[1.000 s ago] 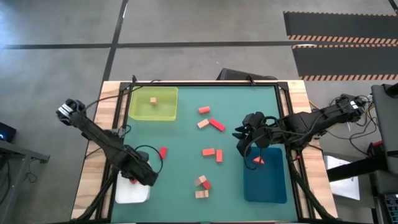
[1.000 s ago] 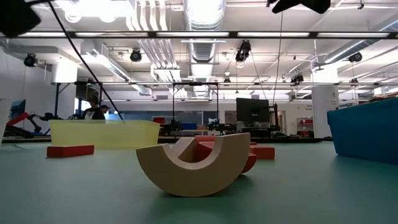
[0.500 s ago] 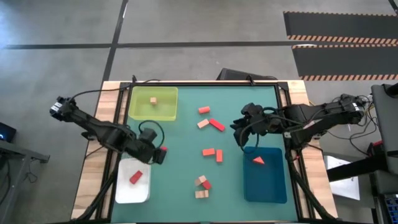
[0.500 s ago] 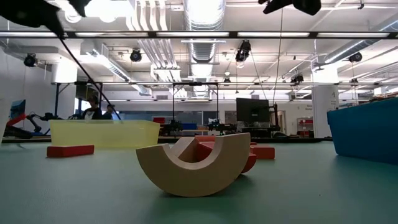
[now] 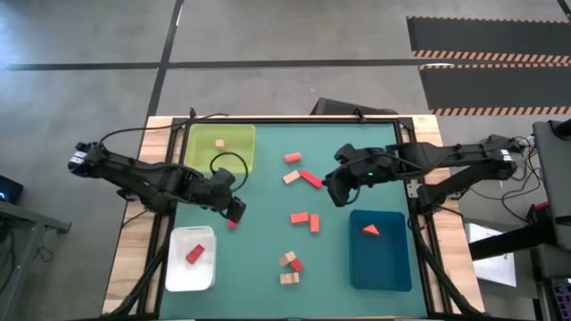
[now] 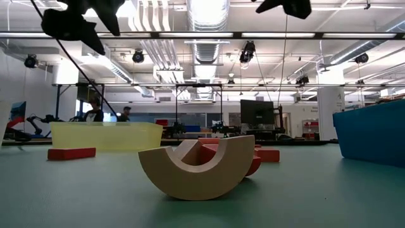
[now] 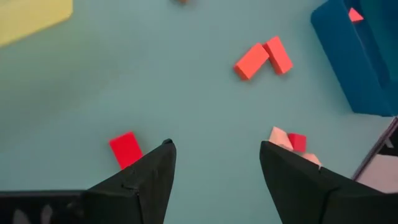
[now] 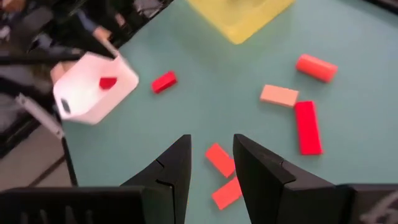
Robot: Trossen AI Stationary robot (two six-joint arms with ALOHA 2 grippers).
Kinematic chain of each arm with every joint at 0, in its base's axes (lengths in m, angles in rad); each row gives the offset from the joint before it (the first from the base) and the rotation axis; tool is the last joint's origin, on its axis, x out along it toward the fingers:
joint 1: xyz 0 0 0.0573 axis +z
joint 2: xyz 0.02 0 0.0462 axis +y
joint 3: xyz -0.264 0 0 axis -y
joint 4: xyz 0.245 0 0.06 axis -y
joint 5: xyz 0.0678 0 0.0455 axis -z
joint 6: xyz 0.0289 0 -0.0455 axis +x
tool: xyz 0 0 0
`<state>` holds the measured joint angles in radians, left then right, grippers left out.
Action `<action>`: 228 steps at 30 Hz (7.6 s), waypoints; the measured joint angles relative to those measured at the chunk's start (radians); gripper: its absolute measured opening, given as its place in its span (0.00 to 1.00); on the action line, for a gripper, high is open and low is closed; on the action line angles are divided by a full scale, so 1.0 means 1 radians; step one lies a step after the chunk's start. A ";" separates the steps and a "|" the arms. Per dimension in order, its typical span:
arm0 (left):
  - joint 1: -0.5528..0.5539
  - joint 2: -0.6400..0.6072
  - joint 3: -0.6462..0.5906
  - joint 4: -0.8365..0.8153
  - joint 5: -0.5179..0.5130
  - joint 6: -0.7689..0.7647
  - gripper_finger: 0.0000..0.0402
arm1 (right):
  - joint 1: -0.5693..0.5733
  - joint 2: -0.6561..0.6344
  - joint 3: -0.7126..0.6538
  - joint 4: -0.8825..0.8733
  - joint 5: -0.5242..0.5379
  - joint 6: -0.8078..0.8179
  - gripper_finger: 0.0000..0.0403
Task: Sort & place blocks by color
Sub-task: Put the orange block into the white bin, then put the light brown block into the yellow bin
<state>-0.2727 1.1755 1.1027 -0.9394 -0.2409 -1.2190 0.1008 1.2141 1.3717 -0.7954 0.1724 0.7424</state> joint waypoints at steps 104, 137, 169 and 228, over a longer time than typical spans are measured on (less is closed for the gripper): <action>0.083 -0.187 0.003 0.015 -0.158 0.336 0.54 | 0.227 0.223 0.244 -0.362 -0.129 -0.264 0.29; 0.083 -0.187 0.001 0.015 -0.158 0.344 0.54 | 0.774 0.183 -0.178 -0.309 -0.117 0.149 0.30; 0.083 -0.116 -0.022 0.019 -0.156 0.282 0.54 | 0.675 0.142 -0.543 -0.007 -0.075 0.147 0.30; 0.287 0.297 0.295 0.244 0.197 0.425 0.54 | 0.568 -0.072 -0.173 -0.269 0.564 0.130 0.29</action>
<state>0.0144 1.4721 1.3979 -0.6957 -0.0440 -0.7938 0.6687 1.1416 1.1986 -1.0648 0.7366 0.8722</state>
